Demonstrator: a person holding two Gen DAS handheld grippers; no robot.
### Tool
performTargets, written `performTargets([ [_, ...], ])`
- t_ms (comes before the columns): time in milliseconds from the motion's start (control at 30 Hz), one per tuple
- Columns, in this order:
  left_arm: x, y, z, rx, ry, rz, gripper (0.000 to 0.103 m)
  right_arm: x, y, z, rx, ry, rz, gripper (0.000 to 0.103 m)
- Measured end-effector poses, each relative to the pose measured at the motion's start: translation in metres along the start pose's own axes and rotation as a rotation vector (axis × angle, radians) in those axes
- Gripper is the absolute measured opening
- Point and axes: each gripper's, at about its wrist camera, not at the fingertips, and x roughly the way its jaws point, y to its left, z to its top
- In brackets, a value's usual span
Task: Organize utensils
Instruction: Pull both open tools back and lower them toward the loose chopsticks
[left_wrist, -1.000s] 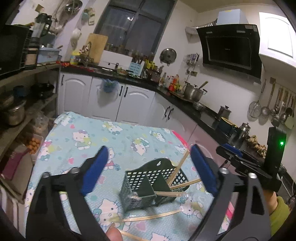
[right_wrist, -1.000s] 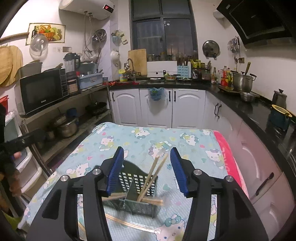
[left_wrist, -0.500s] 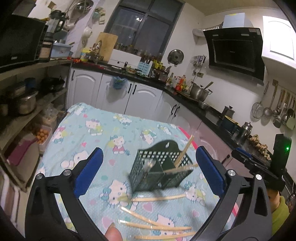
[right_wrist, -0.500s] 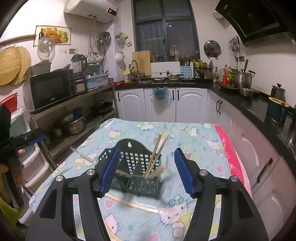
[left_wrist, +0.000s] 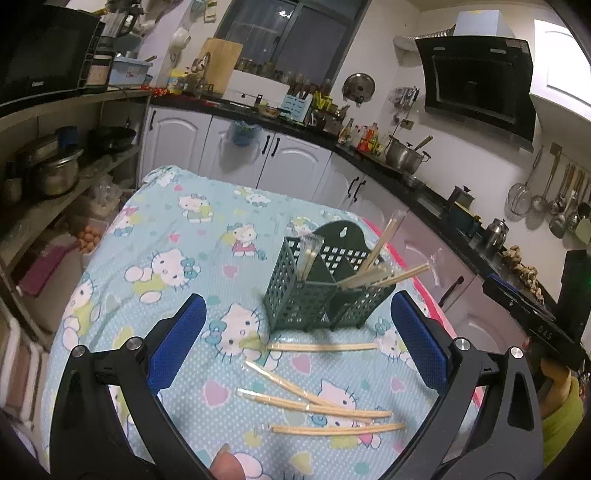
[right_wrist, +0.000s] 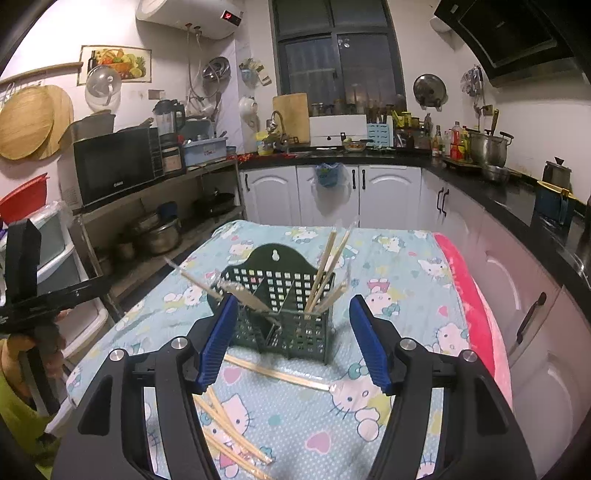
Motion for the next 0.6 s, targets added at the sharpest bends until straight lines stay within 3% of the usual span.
performTargets([
  [600,0.017,0.000,-0.042,-0.014,0.105,-0.013,0.092,0.005,-0.003,-0.044,0.008,0.097,-0.020,0.062],
])
